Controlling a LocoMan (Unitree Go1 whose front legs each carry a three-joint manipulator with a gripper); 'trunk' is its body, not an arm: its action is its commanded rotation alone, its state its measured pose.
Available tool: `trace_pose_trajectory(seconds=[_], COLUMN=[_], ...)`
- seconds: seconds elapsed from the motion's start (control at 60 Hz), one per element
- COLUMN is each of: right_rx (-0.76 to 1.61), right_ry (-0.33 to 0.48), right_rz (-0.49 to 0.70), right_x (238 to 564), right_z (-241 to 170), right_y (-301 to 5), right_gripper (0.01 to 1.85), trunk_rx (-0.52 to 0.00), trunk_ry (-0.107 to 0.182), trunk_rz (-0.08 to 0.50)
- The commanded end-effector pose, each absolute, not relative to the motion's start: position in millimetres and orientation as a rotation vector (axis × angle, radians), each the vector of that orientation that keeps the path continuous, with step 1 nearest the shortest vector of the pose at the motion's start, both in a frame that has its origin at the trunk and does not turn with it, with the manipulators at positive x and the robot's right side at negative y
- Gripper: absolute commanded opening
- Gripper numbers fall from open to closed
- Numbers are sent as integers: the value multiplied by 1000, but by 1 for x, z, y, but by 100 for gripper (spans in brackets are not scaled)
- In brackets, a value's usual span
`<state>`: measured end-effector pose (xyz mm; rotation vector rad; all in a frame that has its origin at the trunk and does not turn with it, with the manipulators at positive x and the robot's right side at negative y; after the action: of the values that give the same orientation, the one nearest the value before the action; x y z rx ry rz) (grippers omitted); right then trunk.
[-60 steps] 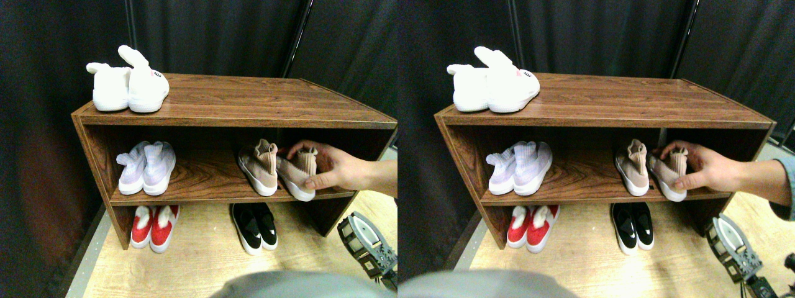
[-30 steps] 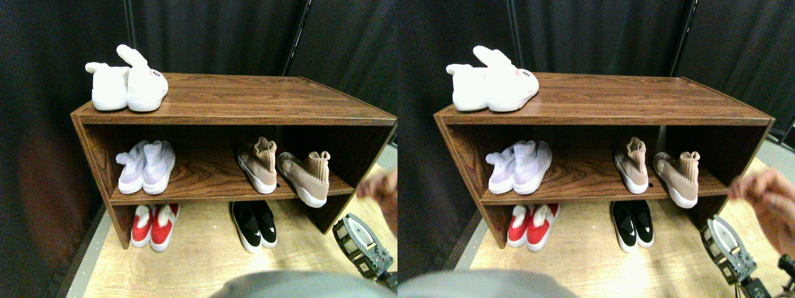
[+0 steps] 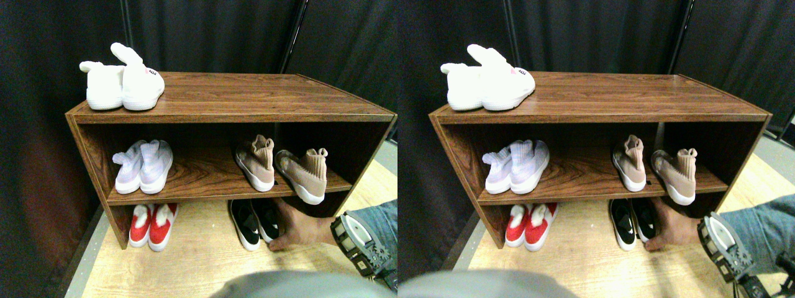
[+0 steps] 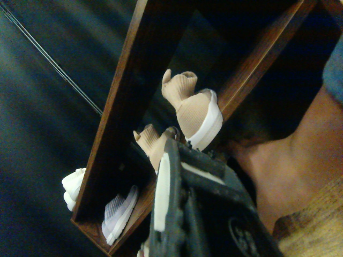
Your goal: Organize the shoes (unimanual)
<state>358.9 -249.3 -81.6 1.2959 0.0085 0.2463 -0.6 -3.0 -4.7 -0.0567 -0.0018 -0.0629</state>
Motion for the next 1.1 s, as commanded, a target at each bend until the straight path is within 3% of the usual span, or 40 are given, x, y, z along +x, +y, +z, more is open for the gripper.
trace_pose_trajectory(seconds=[0.017, 0.733, 0.8, 0.817, 0.9, 0.917, 0.933, 1.017, 1.1], right_rx=[1293, 1280, 1294, 1294, 1262, 1262, 1217, 1152, 1174], right_ry=[-13, -9, -21, -21, -30, -30, -50, -76, -50], right_rz=[282, 308, 288, 288, 277, 277, 285, 285, 278], right_x=[357, 351, 348, 348, 345, 345, 346, 352, 362], right_z=[-75, -69, -65, -65, -61, -61, -61, -60, -60], right_y=[-245, -242, -241, -241, -238, -238, -237, -235, -235], right_gripper=[6, 6, 53, 53, 125, 125, 142, 164, 172], trunk_rx=[-69, -62, -62, -62, -62, -63, -63, -65, -68], trunk_ry=[-5, -6, -6, -6, -6, -7, -7, -8, -11], trunk_rz=[-61, -78, -78, -78, -78, -81, -81, -80, -80])
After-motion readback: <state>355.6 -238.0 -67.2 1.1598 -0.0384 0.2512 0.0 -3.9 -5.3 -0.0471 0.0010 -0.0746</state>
